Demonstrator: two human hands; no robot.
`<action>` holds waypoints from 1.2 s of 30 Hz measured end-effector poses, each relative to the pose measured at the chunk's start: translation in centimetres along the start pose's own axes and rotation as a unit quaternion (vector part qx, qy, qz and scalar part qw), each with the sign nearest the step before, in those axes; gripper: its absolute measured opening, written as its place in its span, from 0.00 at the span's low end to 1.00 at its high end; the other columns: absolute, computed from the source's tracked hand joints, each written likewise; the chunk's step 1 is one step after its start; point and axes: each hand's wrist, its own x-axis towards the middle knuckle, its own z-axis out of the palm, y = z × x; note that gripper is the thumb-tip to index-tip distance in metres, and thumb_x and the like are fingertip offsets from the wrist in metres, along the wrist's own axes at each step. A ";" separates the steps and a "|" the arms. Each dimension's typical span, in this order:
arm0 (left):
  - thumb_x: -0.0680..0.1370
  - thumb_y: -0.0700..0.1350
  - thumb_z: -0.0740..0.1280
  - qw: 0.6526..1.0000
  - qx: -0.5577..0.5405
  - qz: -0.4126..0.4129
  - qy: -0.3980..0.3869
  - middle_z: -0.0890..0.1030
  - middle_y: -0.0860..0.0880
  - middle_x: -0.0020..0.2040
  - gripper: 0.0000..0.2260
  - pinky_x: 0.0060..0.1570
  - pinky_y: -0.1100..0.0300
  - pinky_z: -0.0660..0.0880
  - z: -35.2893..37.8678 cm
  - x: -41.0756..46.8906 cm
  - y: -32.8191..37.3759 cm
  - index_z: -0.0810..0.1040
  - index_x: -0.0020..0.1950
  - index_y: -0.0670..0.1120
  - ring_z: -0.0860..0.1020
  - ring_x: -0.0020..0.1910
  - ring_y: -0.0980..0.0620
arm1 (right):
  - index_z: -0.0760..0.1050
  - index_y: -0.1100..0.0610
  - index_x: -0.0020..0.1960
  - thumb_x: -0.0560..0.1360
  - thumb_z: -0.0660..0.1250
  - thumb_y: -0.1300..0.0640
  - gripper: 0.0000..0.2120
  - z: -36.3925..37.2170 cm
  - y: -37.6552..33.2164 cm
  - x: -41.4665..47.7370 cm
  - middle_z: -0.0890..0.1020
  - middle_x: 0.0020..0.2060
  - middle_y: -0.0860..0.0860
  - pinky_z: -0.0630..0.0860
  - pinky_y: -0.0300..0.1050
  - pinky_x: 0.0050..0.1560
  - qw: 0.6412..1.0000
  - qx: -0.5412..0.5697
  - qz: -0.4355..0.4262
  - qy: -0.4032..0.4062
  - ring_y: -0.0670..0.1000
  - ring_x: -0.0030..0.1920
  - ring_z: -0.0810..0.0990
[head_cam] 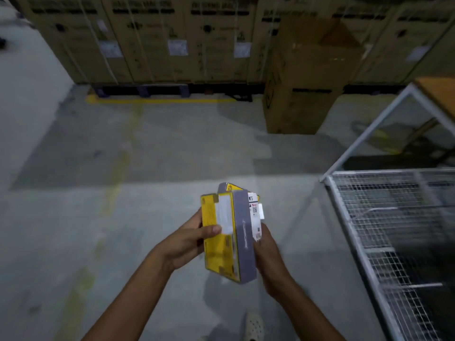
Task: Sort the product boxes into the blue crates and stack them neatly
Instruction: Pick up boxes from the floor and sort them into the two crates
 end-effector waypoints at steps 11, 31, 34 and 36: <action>0.72 0.52 0.74 0.995 0.029 0.070 0.060 0.85 0.47 0.53 0.28 0.41 0.53 0.81 9.7 -2.9 6.5 0.68 0.69 0.50 0.84 0.47 0.48 | 0.78 0.49 0.57 0.68 0.70 0.41 0.20 -0.2 -9.7 -9.4 0.86 0.51 0.49 0.82 0.47 0.47 0.992 0.018 -0.063 0.107 0.48 0.48 0.84; 0.73 0.68 0.61 0.984 -0.002 -0.146 -0.100 0.85 0.40 0.51 0.28 0.44 0.52 0.77 26.9 0.0 0.5 0.88 0.47 0.47 0.84 0.41 0.40 | 0.69 0.50 0.61 0.64 0.81 0.48 0.31 -13.2 -8.4 -21.3 0.83 0.51 0.51 0.84 0.51 0.38 0.875 0.115 -0.063 0.465 0.52 0.45 0.86; 0.75 0.67 0.61 0.978 0.029 -0.179 -0.107 0.85 0.38 0.52 0.28 0.52 0.44 0.74 30.5 0.8 -0.6 0.86 0.51 0.46 0.82 0.48 0.36 | 0.70 0.51 0.59 0.56 0.80 0.40 0.37 -16.6 -7.8 -24.2 0.83 0.50 0.50 0.84 0.57 0.40 0.855 0.125 -0.067 0.498 0.53 0.45 0.85; 0.75 0.67 0.62 0.972 0.042 -0.204 -0.106 0.82 0.37 0.59 0.29 0.61 0.39 0.71 33.4 1.5 -1.6 0.80 0.62 0.44 0.78 0.60 0.33 | 0.71 0.50 0.59 0.51 0.79 0.37 0.40 -19.4 -7.1 -26.6 0.84 0.49 0.50 0.84 0.59 0.40 0.841 0.141 -0.072 0.518 0.53 0.45 0.86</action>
